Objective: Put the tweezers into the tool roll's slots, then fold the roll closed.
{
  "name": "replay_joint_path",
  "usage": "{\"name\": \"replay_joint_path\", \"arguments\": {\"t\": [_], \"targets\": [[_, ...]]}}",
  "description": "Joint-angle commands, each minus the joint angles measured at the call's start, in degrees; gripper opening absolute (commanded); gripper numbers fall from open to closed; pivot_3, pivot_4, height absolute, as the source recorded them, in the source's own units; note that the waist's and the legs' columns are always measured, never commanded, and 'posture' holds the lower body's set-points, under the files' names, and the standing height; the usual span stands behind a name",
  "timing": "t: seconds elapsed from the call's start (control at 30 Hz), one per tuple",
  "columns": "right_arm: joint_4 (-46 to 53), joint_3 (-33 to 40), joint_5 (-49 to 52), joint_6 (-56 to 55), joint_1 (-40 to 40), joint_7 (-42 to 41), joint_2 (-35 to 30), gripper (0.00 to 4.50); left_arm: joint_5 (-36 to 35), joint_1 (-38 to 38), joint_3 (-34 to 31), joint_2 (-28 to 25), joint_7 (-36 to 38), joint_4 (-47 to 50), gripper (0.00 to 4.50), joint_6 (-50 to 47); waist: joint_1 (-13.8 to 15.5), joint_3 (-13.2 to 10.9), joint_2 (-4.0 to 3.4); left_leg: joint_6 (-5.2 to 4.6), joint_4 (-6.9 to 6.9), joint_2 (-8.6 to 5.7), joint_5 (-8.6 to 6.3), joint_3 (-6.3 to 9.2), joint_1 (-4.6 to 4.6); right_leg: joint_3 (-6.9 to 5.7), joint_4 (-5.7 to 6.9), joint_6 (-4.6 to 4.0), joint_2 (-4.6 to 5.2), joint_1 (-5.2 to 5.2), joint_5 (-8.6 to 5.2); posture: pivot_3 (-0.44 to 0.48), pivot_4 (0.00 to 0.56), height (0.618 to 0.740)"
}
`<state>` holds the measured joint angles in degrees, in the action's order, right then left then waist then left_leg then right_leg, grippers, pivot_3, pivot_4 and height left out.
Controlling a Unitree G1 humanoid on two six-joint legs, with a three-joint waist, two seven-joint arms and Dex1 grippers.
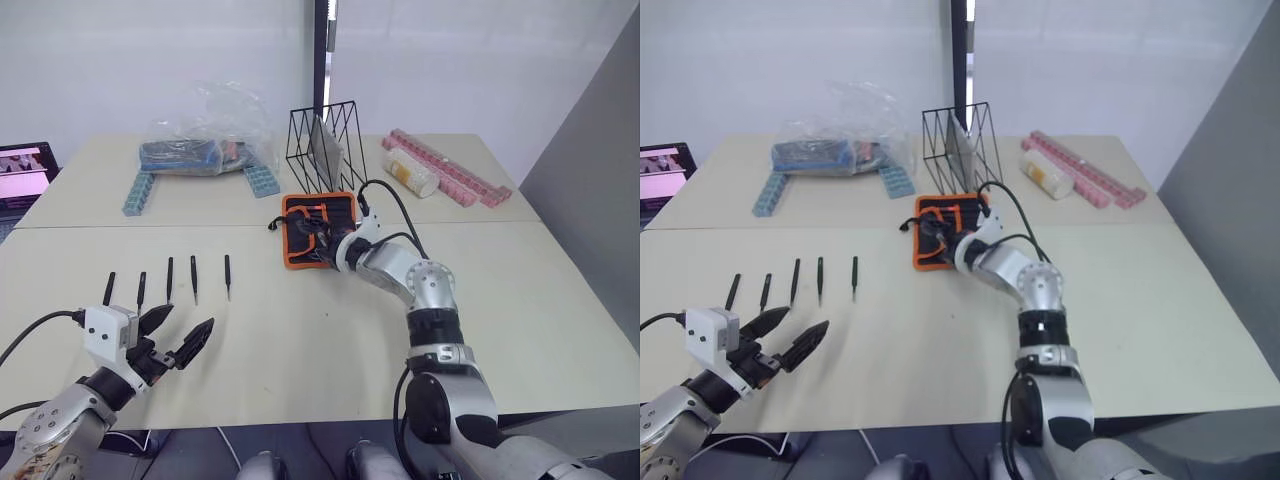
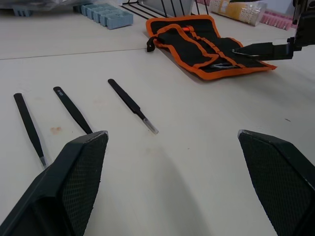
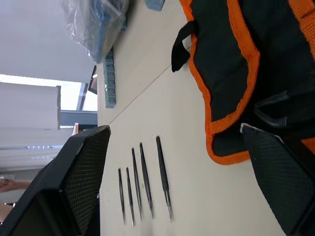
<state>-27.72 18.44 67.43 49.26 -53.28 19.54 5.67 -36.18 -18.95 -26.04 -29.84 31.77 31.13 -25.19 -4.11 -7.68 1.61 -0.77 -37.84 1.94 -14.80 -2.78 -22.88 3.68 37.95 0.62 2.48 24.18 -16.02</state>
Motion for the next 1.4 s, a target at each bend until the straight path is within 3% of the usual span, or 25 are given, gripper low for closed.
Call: {"name": "replay_joint_path", "arguments": {"t": [0.03,0.23,0.4,0.8,1.4], "targets": [[-3.43,-0.31,-3.08,-2.73,-2.94,-4.22,3.02,4.5,-0.83,-0.04,-1.46,-0.51,-0.33,2.37,4.49,0.31,0.09,0.0,0.0,0.0,0.0,0.01,0.0,0.0,0.0,-0.02,0.0,0.0,0.0,0.0,0.0,0.0,0.15,0.737],[-17.21,-1.06,-13.13,-10.85,-5.74,-12.95,1.84,4.5,-0.98,0.18,-1.66,-0.78,-0.67,2.63,4.49,-0.16,0.18,0.0,0.0,0.0,0.0,-0.02,0.0,0.0,-0.03,-0.04,0.0,0.0,0.03,-0.03,0.0,0.0,0.15,0.737],[-20.47,-0.19,-16.71,-13.33,-7.63,-16.34,2.56,4.5,-1.2,0.2,-1.77,-0.95,-0.94,3.02,4.49,-0.38,0.13,0.0,0.0,0.02,0.0,0.0,0.01,0.0,0.03,-0.03,0.01,-0.02,0.03,-0.03,0.01,0.0,0.15,0.737],[-16.71,5.5,-17.14,-11.08,-8.71,-14.5,0.82,4.5,-1.38,0.96,-1.24,-1.09,-0.89,2.69,4.49,-0.49,0.15,0.0,0.0,0.02,0.01,0.0,0.01,0.05,-0.04,-0.05,0.05,-0.03,0.1,-0.02,0.02,0.0,0.15,0.737],[-13.24,4.24,-21.17,-9.83,-5.82,-13.56,2.84,4.5,-1.46,1.96,-1.2,-0.91,-1.16,2.95,4.49,-0.81,0.14,0.0,0.0,0.02,0.01,0.0,0.01,0.05,-0.06,-0.06,0.06,-0.03,0.09,0.0,0.02,0.0,0.15,0.737]]}}
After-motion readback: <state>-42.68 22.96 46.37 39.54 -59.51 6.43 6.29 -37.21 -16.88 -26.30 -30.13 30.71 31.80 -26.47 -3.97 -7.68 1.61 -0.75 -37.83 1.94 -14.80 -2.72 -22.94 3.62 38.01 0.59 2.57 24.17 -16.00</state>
